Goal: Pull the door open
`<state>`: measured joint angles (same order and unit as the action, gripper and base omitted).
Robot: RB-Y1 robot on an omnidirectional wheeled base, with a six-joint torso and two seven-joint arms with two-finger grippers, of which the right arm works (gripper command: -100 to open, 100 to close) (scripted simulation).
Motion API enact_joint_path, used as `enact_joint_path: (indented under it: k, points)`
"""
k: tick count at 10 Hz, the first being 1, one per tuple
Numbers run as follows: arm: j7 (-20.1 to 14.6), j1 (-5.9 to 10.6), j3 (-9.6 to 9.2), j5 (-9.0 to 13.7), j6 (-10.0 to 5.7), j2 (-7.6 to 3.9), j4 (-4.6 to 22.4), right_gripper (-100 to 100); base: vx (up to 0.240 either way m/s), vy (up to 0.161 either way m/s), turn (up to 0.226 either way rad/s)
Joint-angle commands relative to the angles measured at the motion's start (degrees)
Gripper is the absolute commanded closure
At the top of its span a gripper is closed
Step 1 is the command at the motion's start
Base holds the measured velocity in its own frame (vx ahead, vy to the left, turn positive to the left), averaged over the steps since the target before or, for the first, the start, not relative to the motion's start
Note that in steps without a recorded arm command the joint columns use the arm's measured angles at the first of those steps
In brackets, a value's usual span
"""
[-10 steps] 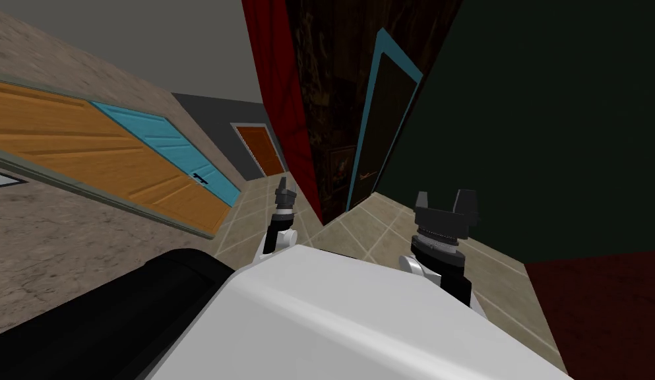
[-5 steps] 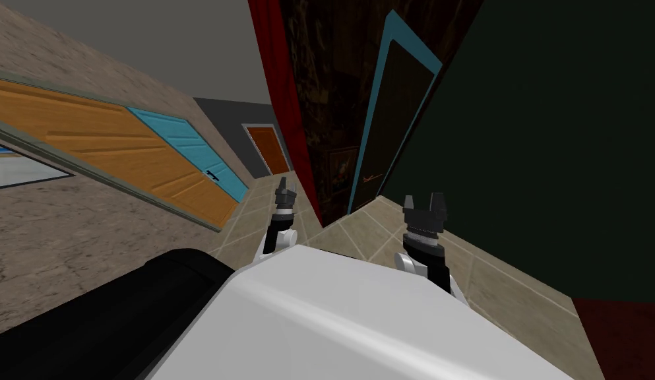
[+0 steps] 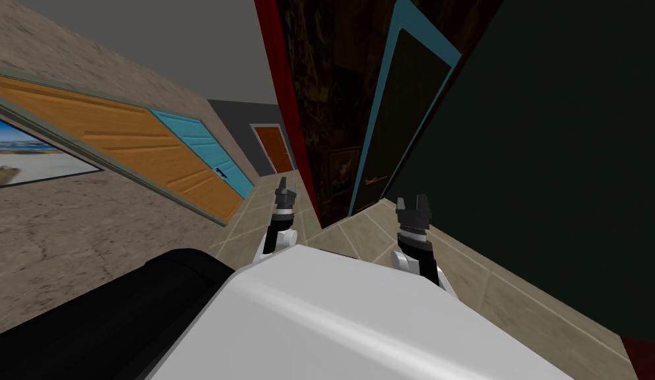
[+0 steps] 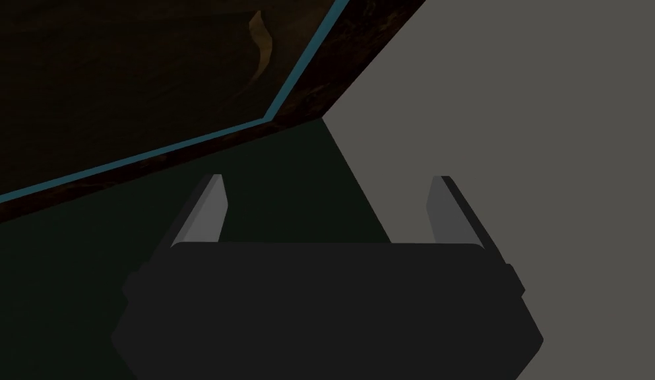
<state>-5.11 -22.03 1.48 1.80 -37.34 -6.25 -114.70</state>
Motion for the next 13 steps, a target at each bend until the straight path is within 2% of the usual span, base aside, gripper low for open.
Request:
enact_joint_path:
  k: [1, 13]
  points:
    - [-0.2, 1.01, -0.12, 0.0, -0.04, -0.43, 2.5, -100, 0.08, -0.103, 0.135]
    - [-1.9, 8.74, -1.21, -0.3, -0.38, -3.63, 21.3, -100, 0.069, -0.116, 0.138]
